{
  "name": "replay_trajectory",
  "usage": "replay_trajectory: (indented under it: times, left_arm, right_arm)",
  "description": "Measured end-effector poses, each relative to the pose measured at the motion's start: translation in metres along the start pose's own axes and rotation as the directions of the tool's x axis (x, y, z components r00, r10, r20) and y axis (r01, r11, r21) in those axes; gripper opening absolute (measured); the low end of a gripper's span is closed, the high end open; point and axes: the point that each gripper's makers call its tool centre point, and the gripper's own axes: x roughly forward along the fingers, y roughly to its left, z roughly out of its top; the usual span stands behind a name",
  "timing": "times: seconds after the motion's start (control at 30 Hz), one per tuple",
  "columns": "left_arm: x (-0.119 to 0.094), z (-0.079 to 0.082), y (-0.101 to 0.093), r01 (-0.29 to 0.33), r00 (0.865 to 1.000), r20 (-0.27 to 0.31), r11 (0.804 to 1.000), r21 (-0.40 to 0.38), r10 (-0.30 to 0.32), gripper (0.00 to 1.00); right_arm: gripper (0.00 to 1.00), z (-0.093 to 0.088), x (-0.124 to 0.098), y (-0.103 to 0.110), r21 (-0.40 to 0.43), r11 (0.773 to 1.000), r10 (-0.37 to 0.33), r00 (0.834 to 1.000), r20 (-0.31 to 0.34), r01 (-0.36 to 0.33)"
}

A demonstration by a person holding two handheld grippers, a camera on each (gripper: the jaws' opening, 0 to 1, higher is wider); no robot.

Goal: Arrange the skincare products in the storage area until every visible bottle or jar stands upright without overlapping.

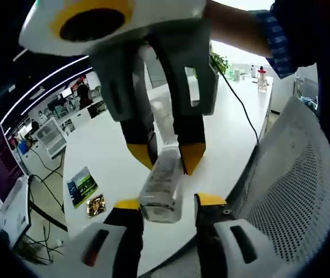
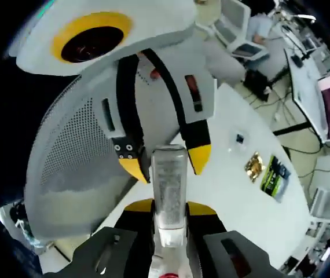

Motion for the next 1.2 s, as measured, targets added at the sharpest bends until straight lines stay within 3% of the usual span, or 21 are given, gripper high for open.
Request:
replay_trajectory:
  times: [0.1, 0.27, 0.43, 0.57, 0.7, 0.8, 0.87, 0.97, 1.03, 1.1, 1.17, 1.2]
  left_arm:
    - [0.001, -0.003, -0.003, 0.004, 1.000, -0.026, 1.000, 0.017, -0.003, 0.28]
    - [0.003, -0.007, -0.015, 0.061, 0.997, -0.051, 0.998, 0.016, -0.061, 0.28]
    - [-0.001, -0.006, -0.019, 0.083, 0.995, -0.057, 0.996, -0.027, -0.085, 0.27]
    - [-0.004, -0.006, -0.013, 0.078, 0.996, -0.036, 0.994, -0.080, -0.081, 0.27]
    - [-0.007, 0.000, -0.010, 0.085, 0.996, 0.004, 0.986, -0.146, -0.086, 0.27]
    - [-0.009, 0.000, -0.007, 0.085, 0.996, 0.015, 0.980, -0.179, -0.083, 0.26]
    - [-0.009, 0.001, -0.007, 0.087, 0.996, 0.017, 0.978, -0.187, -0.086, 0.26]
    - [-0.009, 0.000, -0.004, 0.071, 0.997, 0.015, 0.978, -0.195, -0.069, 0.26]
    - [-0.010, 0.003, 0.000, 0.061, 0.998, 0.036, 0.975, -0.216, -0.054, 0.26]
    - [-0.011, 0.003, 0.005, 0.049, 0.998, 0.042, 0.970, -0.239, -0.040, 0.26]
    - [-0.011, 0.004, 0.007, 0.044, 0.998, 0.046, 0.966, -0.254, -0.033, 0.26]
    - [-0.011, 0.004, 0.009, 0.037, 0.999, 0.045, 0.963, -0.268, -0.026, 0.26]
  right_arm:
    - [0.14, 0.008, -0.002, 0.009, -0.021, 1.000, 0.010, 1.000, 0.010, -0.009]
    - [0.14, 0.011, -0.003, 0.014, -0.060, 0.998, 0.001, 1.000, -0.008, -0.001]
    - [0.14, 0.011, -0.004, 0.016, -0.034, 0.999, -0.002, 1.000, 0.008, 0.002]
    - [0.15, 0.014, -0.006, 0.011, -0.020, 0.999, -0.045, 0.996, 0.071, 0.046]
    - [0.15, 0.013, -0.006, 0.008, -0.051, 0.992, -0.103, 0.982, 0.157, 0.112]
    - [0.07, 0.000, -0.004, 0.004, -0.060, 0.985, -0.152, 0.978, 0.144, 0.162]
    - [0.02, -0.007, -0.004, -0.003, -0.013, 0.977, -0.209, 0.965, 0.160, 0.214]
    - [0.12, -0.010, -0.004, -0.001, 0.164, 0.970, -0.215, 0.946, 0.244, 0.178]
    - [0.12, -0.013, -0.006, -0.006, 0.283, 0.940, -0.276, 0.911, 0.306, 0.190]
    - [0.10, -0.020, -0.008, -0.012, 0.395, 0.897, -0.350, 0.866, 0.358, 0.199]
    - [0.10, -0.026, -0.008, -0.013, 0.502, 0.849, -0.392, 0.831, 0.395, 0.162]
    - [0.11, -0.030, -0.008, -0.013, 0.583, 0.804, -0.424, 0.801, 0.422, 0.119]
